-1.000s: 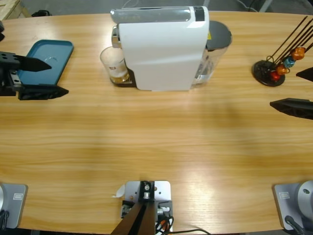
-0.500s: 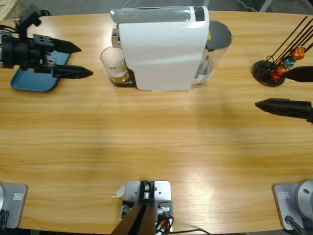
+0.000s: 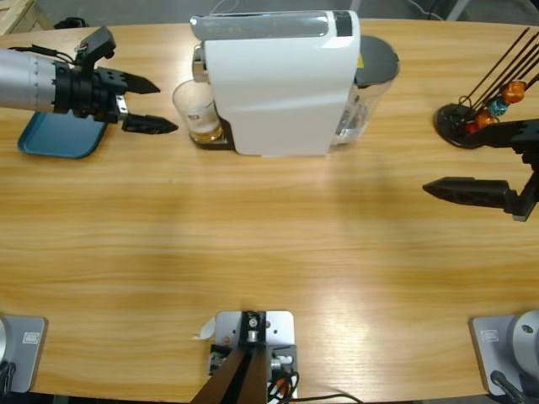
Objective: Pour coffee
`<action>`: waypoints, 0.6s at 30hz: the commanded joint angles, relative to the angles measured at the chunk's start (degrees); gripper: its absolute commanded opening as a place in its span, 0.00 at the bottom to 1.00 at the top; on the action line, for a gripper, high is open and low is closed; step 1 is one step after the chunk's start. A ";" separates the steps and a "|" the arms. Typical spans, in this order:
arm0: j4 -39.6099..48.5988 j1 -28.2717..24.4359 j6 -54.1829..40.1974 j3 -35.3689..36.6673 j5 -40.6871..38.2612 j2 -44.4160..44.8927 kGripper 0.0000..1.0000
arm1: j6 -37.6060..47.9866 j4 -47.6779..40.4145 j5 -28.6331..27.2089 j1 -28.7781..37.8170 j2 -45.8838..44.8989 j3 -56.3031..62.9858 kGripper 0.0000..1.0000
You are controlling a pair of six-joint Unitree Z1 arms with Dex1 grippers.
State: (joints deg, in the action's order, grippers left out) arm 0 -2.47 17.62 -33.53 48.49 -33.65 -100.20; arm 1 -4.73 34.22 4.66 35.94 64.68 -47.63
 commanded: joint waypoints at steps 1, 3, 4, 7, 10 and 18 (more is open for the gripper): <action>-1.04 0.04 -0.71 1.96 -1.74 -5.55 1.00 | -1.07 -0.54 -0.18 0.80 3.16 0.72 1.00; -1.54 0.17 -0.84 2.26 -2.04 -6.17 1.00 | -1.07 -0.64 -0.18 0.88 3.40 0.72 1.00; -1.66 0.22 -0.85 2.58 -2.18 -6.71 1.00 | -1.09 -0.64 -0.16 0.88 3.44 0.75 1.00; -1.62 0.39 -1.10 3.89 -2.39 -7.96 1.00 | -1.16 -0.77 -0.09 0.88 3.86 0.72 1.00; -1.66 1.06 -1.10 5.11 -2.39 -8.75 1.00 | -1.33 -1.36 0.28 0.88 4.56 0.84 1.00; -1.57 3.08 -1.86 6.50 -2.39 -9.84 1.00 | -1.33 -1.87 0.46 0.97 4.93 1.14 1.00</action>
State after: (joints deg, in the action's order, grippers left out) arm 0 -3.46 19.11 -34.21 53.94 -34.86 -106.36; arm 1 -5.37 33.07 4.68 36.25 67.87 -47.64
